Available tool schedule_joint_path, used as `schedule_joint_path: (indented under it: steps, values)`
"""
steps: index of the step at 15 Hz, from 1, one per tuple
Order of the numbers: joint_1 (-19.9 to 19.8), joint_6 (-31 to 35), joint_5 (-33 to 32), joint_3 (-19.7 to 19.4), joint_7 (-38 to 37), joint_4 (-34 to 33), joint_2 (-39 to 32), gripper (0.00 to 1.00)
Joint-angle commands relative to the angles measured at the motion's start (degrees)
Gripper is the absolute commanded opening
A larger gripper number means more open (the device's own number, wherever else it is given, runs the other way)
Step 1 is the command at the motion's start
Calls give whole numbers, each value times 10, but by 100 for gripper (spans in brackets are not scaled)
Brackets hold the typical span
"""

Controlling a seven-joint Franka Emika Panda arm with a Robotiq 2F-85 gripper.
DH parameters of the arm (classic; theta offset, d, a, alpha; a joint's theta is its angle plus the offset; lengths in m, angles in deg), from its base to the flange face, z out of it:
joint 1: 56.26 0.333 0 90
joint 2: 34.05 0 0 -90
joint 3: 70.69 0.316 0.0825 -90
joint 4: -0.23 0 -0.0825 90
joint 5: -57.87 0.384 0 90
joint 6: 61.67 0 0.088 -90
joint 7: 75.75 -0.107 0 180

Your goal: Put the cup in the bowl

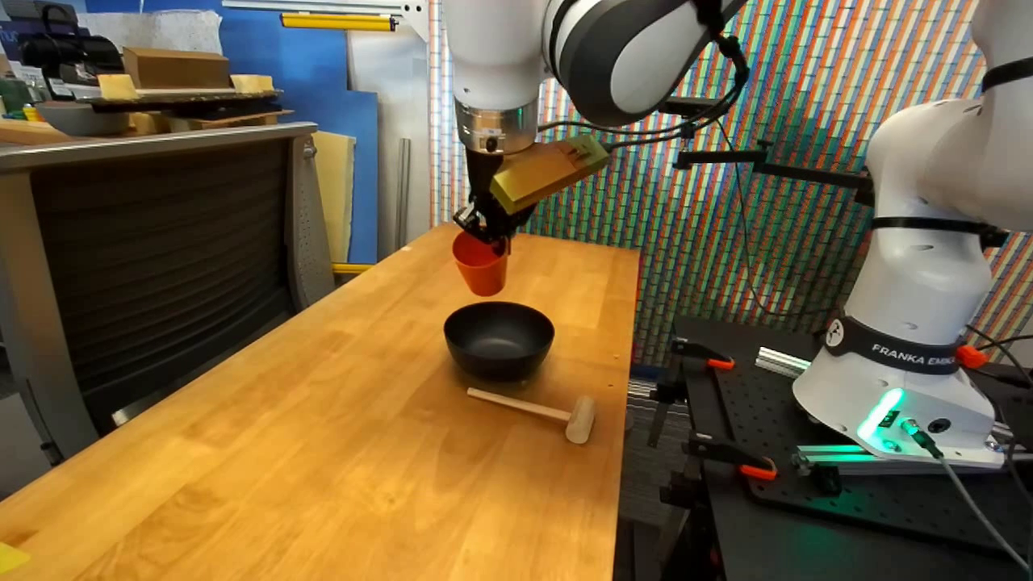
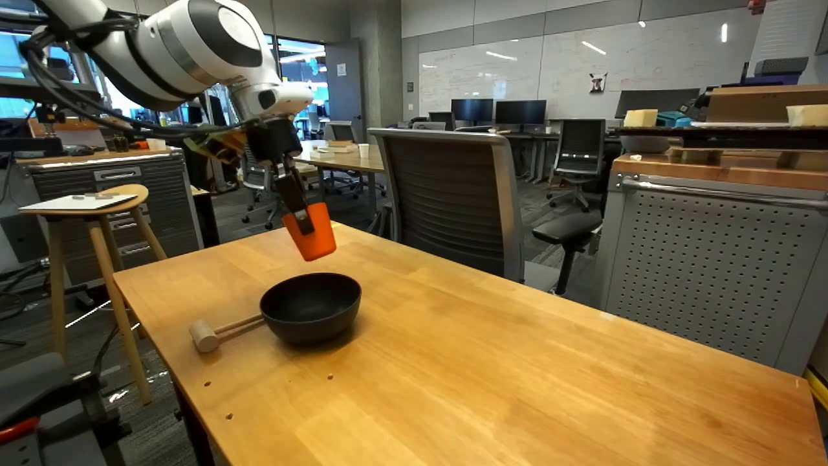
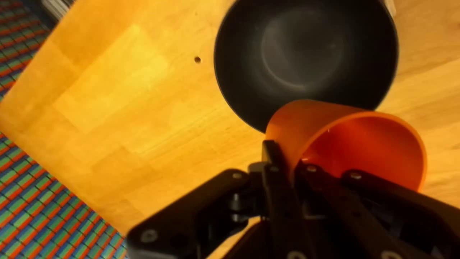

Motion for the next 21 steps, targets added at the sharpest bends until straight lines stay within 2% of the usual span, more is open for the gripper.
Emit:
schedule_joint_path:
  steps: [1, 4, 8, 9, 10, 11, 13, 15, 19, 21]
  values:
    - [-39, 56, 87, 5, -2, 41, -7, 4]
    - [-56, 158, 197, 9, 66, 63, -38, 5]
    - [-67, 254, 371, 33, 214, 66, -70, 7]
    - [-71, 261, 416, 42, 253, 65, -74, 32]
    - [-71, 259, 441, 45, 281, 63, -77, 32]
    - [-71, 255, 461, 46, 302, 64, -77, 36]
    - [-65, 244, 473, 42, 327, 68, -71, 52]
    - [-52, 232, 458, 39, 328, 75, -51, 68]
    - [-25, 198, 468, 82, 383, 81, 21, 99]
    - [-11, 158, 462, 99, 402, 70, 66, 100]
